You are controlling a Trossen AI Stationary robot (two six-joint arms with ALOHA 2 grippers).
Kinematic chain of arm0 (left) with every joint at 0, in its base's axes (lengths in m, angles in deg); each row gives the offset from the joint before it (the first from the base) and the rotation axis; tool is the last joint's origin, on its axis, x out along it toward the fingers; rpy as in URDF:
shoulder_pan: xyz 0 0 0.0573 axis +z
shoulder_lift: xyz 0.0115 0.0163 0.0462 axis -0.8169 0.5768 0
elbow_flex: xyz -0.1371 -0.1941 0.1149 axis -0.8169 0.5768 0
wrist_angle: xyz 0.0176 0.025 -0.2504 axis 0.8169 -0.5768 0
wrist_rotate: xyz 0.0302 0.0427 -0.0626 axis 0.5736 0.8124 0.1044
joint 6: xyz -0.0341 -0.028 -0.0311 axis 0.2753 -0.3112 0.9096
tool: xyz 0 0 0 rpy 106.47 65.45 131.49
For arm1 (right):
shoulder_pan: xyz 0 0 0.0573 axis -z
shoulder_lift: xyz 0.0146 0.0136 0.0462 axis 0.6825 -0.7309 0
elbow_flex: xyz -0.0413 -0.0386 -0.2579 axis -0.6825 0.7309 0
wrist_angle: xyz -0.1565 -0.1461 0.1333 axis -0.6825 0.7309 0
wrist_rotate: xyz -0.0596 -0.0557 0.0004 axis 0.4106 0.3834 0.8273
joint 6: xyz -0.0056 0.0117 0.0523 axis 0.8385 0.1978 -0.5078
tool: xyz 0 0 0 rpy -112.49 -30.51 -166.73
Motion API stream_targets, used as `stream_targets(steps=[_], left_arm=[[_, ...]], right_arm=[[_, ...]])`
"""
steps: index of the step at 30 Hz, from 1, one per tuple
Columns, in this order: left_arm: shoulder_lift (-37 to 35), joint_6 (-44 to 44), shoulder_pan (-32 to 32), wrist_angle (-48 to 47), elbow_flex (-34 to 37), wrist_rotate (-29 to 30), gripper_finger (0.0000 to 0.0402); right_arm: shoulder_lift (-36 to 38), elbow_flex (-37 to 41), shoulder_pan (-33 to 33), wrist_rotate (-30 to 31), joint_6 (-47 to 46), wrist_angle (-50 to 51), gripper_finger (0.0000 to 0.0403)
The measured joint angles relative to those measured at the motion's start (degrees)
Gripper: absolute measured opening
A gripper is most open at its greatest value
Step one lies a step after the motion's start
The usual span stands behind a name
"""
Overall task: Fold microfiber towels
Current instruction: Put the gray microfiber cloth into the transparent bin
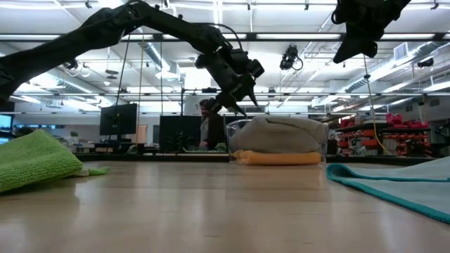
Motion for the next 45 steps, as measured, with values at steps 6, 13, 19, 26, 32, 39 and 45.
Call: stream_targets(steps=[6,13,19,26,32,39,45], left_arm=[[-2.1,4.5,0.8,-0.8,0.0,2.0,0.018],[-2.2,6.0,0.6,-1.2,0.0,16.1,0.0154],[-2.4,-1.2,0.7,-1.7,0.0,16.1,0.013],[-8.0,-12.6,2.9,-2.8,-0.1,15.8,0.011],[-13.5,-18.7,6.6,-4.3,0.0,17.7,0.0106],[-18.7,-23.6,9.0,-3.8,0.0,17.6,0.0107],[-20.0,-24.7,9.1,-0.8,0.0,17.4,0.0107]], right_arm=[[-1.6,0.0,0.3,-0.1,0.7,-1.5,0.0003],[-9.3,0.0,5.8,0.0,2.2,-6.6,0.0002],[-17.5,0.0,9.7,-8.9,-3.1,-11.7,0.0001],[-25.8,0.0,8.5,-10.7,-5.8,-19.5,0.0001],[-32.4,0.0,8.4,-12.6,-7.9,-23.4,0.0],[-38.1,0.0,8.4,-12.7,-13.3,-28.7,0.0],[-43.8,-2.9,9.5,-14.3,-13.2,-29.8,0.0]])
